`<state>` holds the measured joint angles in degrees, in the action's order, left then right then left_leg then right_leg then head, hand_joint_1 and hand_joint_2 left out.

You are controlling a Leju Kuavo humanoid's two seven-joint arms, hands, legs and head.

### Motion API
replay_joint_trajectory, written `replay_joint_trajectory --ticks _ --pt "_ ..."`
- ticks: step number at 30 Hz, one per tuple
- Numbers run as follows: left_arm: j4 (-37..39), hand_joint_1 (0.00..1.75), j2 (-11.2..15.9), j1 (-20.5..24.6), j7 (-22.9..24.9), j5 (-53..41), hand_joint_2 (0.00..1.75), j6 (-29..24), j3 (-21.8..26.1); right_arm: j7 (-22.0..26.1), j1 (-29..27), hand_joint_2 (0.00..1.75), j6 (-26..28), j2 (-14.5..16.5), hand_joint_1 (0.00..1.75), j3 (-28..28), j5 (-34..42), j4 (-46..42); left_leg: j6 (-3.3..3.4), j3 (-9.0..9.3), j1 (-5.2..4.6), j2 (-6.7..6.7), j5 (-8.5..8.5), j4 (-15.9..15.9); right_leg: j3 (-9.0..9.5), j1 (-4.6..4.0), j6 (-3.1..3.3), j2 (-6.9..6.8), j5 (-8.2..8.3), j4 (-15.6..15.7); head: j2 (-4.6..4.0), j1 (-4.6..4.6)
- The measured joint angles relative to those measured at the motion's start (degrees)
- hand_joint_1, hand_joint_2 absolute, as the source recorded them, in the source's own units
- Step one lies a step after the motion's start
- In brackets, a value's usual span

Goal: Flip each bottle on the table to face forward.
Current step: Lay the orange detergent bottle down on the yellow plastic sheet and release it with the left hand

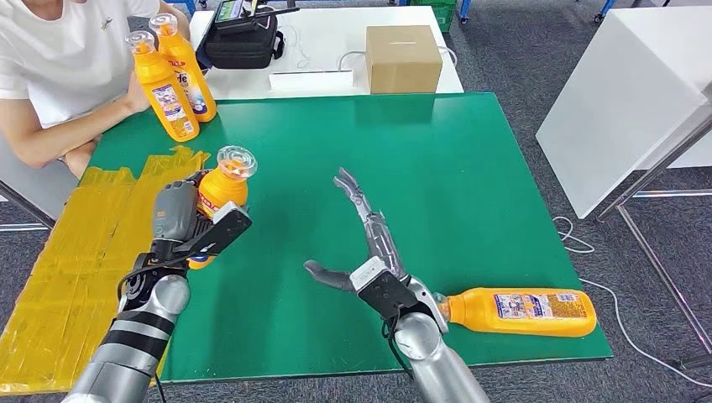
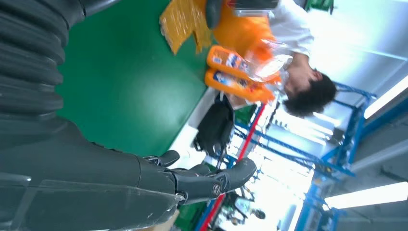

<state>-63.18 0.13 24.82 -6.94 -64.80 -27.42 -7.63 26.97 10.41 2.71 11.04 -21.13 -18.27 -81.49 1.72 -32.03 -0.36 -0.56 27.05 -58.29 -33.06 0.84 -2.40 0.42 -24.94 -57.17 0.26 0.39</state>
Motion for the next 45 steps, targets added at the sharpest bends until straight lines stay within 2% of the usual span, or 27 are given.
replay_joint_trajectory --ticks 9,13,17,20,22,24,29,34,35,38,40,44,45 --pt "0.12 1.75 0.03 0.04 0.18 -0.51 1.75 -0.17 0.0 0.03 -0.03 1.75 0.02 -0.03 0.0 0.05 0.0 -0.11 0.0 0.0 0.0 0.0 0.0 0.0 0.0 0.0 0.0 0.0 0.0 0.0 0.0 0.0" --pt "1.39 1.75 0.79 0.75 1.63 -4.94 1.75 -1.52 0.01 0.27 -0.55 1.75 0.37 -0.34 0.0 0.43 0.04 -1.1 0.0 0.0 0.0 0.03 0.0 0.0 0.0 0.0 0.0 0.01 0.0 0.0 0.0 -0.02" --pt "5.33 1.75 2.77 2.77 3.42 -11.36 1.75 -3.82 0.38 0.47 -1.76 1.75 0.6 -1.29 0.0 1.52 0.31 -3.68 0.0 0.01 0.01 0.07 0.0 0.0 0.0 -0.01 0.0 0.02 0.0 0.0 0.0 -0.02" --pt "13.78 1.75 6.02 5.3 4.78 -21.25 1.75 -5.29 -0.29 1.04 -2.59 1.75 1.14 -2.7 0.0 1.96 0.68 -5.93 -0.01 0.02 0.03 0.07 -0.01 0.0 0.0 -0.02 0.0 0.03 0.0 -0.01 0.0 -0.02" --pt "21.18 1.75 8.47 6.24 2.84 -24.69 1.75 -7.51 -2.72 1.27 -2.87 1.75 1.63 -3.9 0.0 2.01 1.06 -6.66 -0.01 0.0 0.03 0.07 -0.01 0.0 0.0 -0.01 0.0 0.05 0.0 -0.01 0.0 -0.02" --pt "24.11 1.75 9.41 6.16 1.49 -25.15 1.75 -9.04 -4.69 1.31 -2.91 1.75 1.77 -4.47 0.0 2.01 1.23 -6.73 -0.01 -0.01 0.02 0.05 -0.01 0.0 0.0 -0.01 0.0 0.04 0.0 -0.01 0.0 -0.01" --pt "25.5 1.75 9.82 5.44 -4.37 -24.49 1.75 -11.61 -6.52 1.31 -2.89 1.75 1.81 -4.87 0.0 1.78 1.83 -6.66 -0.01 0.01 0.02 0.04 -0.01 0.01 0.04 -0.01 0.0 0.04 0.0 -0.01 0.0 -0.02" --pt "24.43 1.75 9.98 2.46 -10.65 -22.39 1.75 -12.76 -8.06 1.33 -2.43 1.75 1.83 -5.18 0.0 1.29 2.42 -6.03 -0.01 0.03 0.03 0.04 -0.01 0.01 0.05 -0.01 0.0 0.04 0.0 -0.01 0.0 -0.02" --pt "24.09 1.36 9.97 1.95 -11.56 -21.64 1.75 -12.79 -8.19 1.33 -2.34 1.75 1.85 -5.24 0.0 1.18 2.45 -5.87 -0.01 0.03 0.03 0.03 -0.01 0.01 0.05 -0.01 0.0 0.03 0.0 -0.01 0.0 -0.01" --pt "23.5 0.05 9.94 1.0 -13.11 -20.21 1.75 -12.85 -8.4 1.33 -2.18 1.75 1.87 -5.35 0.0 0.84 2.51 -5.39 -0.01 0.03 0.03 0.02 -0.01 0.01 0.05 -0.01 0.0 0.02 0.0 -0.01 0.0 -0.02" --pt "23.28 0.0 9.91 0.61 -13.53 -19.86 1.75 -12.86 -8.43 1.33 -2.11 1.75 1.93 -5.4 0.0 0.68 2.57 -5.12 -0.01 0.04 0.03 0.02 -0.01 0.02 0.06 -0.01 0.0 0.02 0.0 -0.01 0.0 -0.02" --pt "22.91 0.0 9.32 0.21 -14.83 -17.11 0.0 -12.86 -7.57 1.29 -2.05 1.75 2.52 -5.52 0.0 0.21 2.76 -4.66 -0.01 0.06 0.02 0.0 -0.01 0.01 0.08 -0.01 0.0 0.01 0.0 -0.01 0.0 -0.02" --pt "22.91 0.0 8.99 0.2 -15.23 -15.97 0.0 -12.86 -7.08 1.27 -2.05 1.75 2.59 -5.53 0.0 0.15 2.78 -4.56 -0.01 0.06 0.02 0.0 -0.01 0.01 0.08 -0.01 0.0 0.01 0.0 -0.01 0.0 -0.02"
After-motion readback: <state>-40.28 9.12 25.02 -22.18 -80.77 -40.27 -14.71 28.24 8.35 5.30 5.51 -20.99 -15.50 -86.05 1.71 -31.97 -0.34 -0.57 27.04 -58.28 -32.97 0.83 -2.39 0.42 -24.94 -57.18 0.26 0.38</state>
